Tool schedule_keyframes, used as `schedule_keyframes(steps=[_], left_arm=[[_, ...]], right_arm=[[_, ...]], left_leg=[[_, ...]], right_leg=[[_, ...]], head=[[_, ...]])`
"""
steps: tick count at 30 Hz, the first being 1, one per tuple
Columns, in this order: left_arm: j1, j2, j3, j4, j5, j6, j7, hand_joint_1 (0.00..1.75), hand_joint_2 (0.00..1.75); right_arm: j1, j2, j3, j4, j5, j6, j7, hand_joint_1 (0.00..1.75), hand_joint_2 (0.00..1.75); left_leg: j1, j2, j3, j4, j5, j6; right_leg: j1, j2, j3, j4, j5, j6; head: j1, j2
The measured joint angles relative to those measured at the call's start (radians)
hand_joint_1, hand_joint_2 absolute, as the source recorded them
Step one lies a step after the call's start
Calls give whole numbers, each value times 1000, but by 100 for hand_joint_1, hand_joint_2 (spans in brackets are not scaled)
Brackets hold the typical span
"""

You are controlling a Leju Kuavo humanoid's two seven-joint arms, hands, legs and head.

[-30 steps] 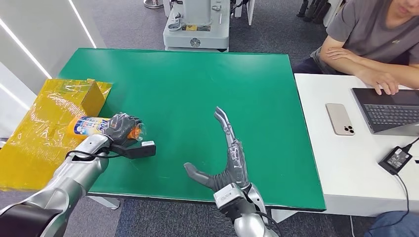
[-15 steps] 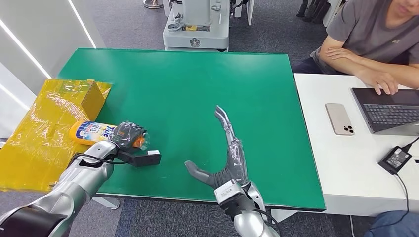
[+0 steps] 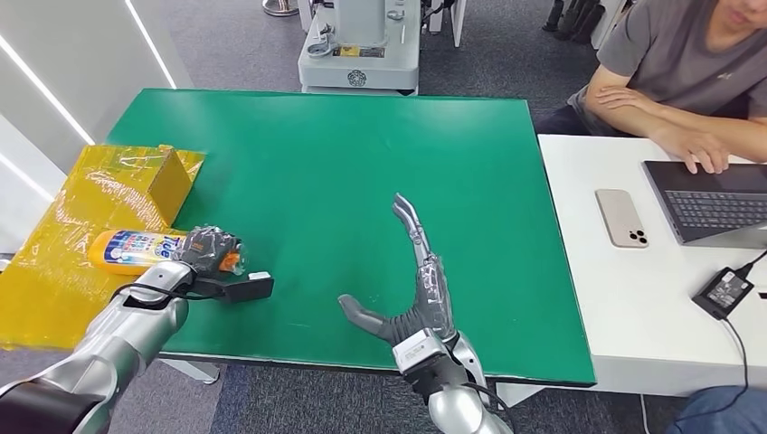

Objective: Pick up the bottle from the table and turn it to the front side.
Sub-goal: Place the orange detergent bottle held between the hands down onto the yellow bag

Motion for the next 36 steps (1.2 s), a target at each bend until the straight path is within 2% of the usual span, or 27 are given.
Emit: schedule_keyframes(steps=[1,2,23,31,36], left_arm=[[0,5,0,0,-2,3,-1,36,175],[-1,10,0,0,-4,5,-2,2,175],[-33,43,0,0,-65,17,3,0,175],[-53,73,0,0,-95,22,25,0,175],[-92,109,0,0,-131,22,48,0,175]], right_arm=[[0,0,0,0,0,0,0,0,175],[0,0,0,0,0,1,0,0,175],[24,0,-6,-27,17,-17,14,0,175],[37,0,-12,-46,19,-21,22,0,175],[43,0,-20,-53,29,-21,24,0,175]], left_leg=[[0,0,0,0,0,0],[0,0,0,0,0,0],[0,0,0,0,0,0],[0,0,0,0,0,0],[0,0,0,0,0,0]], right_leg=[[0,0,0,0,0,0],[0,-1,0,0,0,0],[0,0,0,0,0,0],[0,0,0,0,0,0],[0,0,0,0,0,0]], head=[[0,0],[0,0],[0,0],[0,0],[0,0]])
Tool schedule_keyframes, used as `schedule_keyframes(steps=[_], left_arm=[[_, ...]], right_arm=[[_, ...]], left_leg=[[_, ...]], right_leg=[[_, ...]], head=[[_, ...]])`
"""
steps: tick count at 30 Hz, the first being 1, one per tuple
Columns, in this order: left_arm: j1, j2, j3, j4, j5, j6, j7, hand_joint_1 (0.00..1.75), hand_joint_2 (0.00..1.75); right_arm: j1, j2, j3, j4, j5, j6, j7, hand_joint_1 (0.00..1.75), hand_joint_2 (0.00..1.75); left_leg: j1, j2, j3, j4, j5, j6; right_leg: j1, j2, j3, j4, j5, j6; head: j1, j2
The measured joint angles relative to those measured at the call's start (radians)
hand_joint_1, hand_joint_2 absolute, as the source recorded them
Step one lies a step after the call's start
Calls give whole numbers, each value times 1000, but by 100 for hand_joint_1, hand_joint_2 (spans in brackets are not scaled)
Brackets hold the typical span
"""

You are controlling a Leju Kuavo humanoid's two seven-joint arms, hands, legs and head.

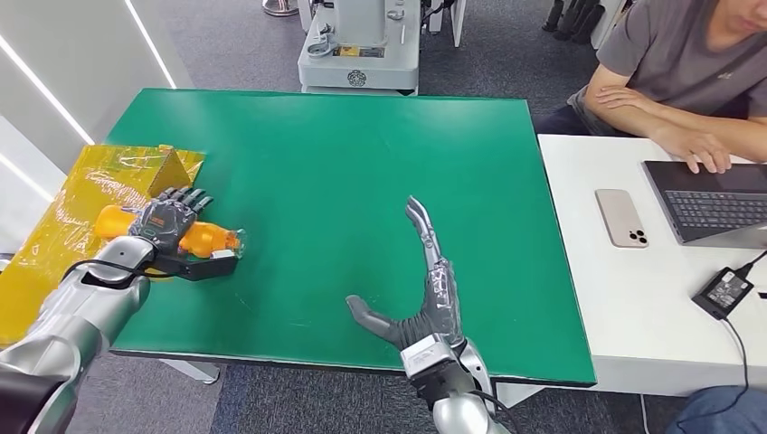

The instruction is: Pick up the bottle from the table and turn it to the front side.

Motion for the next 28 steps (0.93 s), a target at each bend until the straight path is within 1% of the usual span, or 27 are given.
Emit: schedule_keyframes(steps=[9,13,16,17,19,22,25,26,27,28], left_arm=[[-88,83,3,-10,-31,25,8,0,175],[-104,123,17,-23,-31,49,6,0,175],[-104,144,37,-34,-4,83,-12,0,175],[-101,148,46,-40,18,100,-29,0,175],[-84,150,80,-62,94,154,-98,0,175],[-30,131,164,-135,245,219,-252,0,175],[31,80,247,-242,435,203,-404,0,175],[46,59,267,-279,484,191,-432,0,175],[58,40,283,-312,519,180,-445,0,175],[63,31,290,-327,532,175,-448,0,175]], right_arm=[[2,0,-4,3,5,3,-9,0,175],[-2,0,-4,9,5,14,-13,0,175],[-6,0,-4,17,5,21,-17,0,175],[-8,0,-4,20,4,22,-18,0,175],[-13,0,-4,26,2,26,-21,0,175],[-23,0,-4,34,-1,36,-24,0,175],[-30,0,-4,39,-9,39,-25,0,175],[-32,0,-4,41,-12,38,-26,0,175],[-35,0,-4,43,-13,38,-26,0,175],[-36,0,-4,44,-14,38,-27,0,175]], left_leg=[[0,0,0,0,0,0],[0,1,0,0,0,0],[0,0,0,0,0,0],[0,0,0,0,0,0],[0,0,0,0,0,0],[0,0,0,0,0,0],[0,-1,0,0,0,0],[0,-1,0,1,0,0],[0,-1,0,1,0,0],[0,-1,0,1,0,0]], right_leg=[[0,0,0,0,0,0],[0,1,0,0,0,0],[0,0,0,0,0,0],[0,0,0,0,0,0],[0,0,0,0,0,0],[0,0,0,-1,0,0],[0,-1,0,-1,0,0],[0,-1,1,-1,0,0],[0,-1,1,-1,0,0],[0,-1,1,-1,0,0]], head=[[0,0],[0,0],[0,0],[0,0],[0,0],[0,0],[0,0],[0,0],[0,0],[0,0]])
